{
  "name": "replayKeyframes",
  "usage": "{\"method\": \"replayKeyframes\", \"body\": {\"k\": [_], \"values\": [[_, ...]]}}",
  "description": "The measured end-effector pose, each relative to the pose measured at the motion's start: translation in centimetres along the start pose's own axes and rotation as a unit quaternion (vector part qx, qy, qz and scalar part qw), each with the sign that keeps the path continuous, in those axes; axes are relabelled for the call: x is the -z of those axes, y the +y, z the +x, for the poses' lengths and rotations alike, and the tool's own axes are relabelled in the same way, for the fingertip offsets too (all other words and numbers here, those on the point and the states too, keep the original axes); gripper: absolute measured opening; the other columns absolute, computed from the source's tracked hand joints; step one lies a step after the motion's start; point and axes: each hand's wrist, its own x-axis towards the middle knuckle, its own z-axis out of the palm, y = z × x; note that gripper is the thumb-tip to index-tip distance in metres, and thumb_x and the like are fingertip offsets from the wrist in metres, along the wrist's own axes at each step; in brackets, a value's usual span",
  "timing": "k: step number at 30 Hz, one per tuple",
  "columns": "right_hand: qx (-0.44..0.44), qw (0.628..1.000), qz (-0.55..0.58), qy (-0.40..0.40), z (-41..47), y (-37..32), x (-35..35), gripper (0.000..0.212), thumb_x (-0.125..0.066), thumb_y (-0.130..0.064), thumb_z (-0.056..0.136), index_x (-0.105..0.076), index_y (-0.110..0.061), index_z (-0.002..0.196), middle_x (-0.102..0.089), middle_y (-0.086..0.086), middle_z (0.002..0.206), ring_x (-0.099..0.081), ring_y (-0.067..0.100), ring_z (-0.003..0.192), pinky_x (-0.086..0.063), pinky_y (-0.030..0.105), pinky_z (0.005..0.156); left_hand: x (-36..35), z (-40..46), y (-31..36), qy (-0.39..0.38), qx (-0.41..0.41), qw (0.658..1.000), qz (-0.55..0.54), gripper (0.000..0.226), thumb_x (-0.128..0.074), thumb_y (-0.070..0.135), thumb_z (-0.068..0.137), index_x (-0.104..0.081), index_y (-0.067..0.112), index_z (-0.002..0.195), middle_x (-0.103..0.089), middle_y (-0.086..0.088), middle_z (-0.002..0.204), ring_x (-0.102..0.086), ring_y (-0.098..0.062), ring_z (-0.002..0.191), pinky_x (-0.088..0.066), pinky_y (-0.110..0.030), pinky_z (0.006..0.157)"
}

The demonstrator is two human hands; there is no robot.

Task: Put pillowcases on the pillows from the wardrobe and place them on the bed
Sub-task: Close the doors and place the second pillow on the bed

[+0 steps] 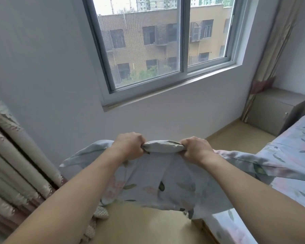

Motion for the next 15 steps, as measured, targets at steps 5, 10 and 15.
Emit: {"method": "replayKeyframes", "body": {"k": [5, 10, 15], "values": [[-0.055, 0.998, -0.002, -0.015, 9.1, 4.4, -2.0, 0.022, -0.054, -0.031, 0.081, -0.066, -0.028, 0.098, -0.069, -0.002, 0.101, -0.063, 0.024, 0.100, -0.046, 0.030, 0.079, -2.5, 11.9, -2.0, -0.005, -0.058, 0.998, 0.003, 0.024, -0.060, 0.046, 0.082, -0.069, 0.028, 0.095, -0.071, -0.002, 0.096, -0.064, -0.030, 0.092, -0.044, -0.029, 0.067], [-0.113, 0.993, -0.016, -0.015, 18.5, 9.4, -3.0, 0.024, -0.054, -0.029, 0.082, -0.066, -0.032, 0.102, -0.068, -0.003, 0.107, -0.062, 0.022, 0.104, -0.045, 0.029, 0.082, -4.3, 25.1, -3.8, 0.000, -0.126, 0.992, -0.014, 0.026, -0.059, 0.049, 0.082, -0.071, 0.032, 0.098, -0.071, -0.001, 0.095, -0.064, -0.030, 0.091, -0.040, -0.028, 0.066], [-0.201, 0.979, -0.019, 0.006, 26.0, 15.1, -1.9, 0.024, -0.052, -0.024, 0.079, -0.066, -0.031, 0.097, -0.068, -0.002, 0.104, -0.063, 0.024, 0.101, -0.039, 0.027, 0.072, -4.1, 38.9, -3.0, 0.001, -0.207, 0.978, -0.026, 0.028, -0.060, 0.052, 0.082, -0.070, 0.031, 0.096, -0.070, -0.003, 0.096, -0.064, -0.031, 0.091, -0.038, -0.029, 0.066]]}}
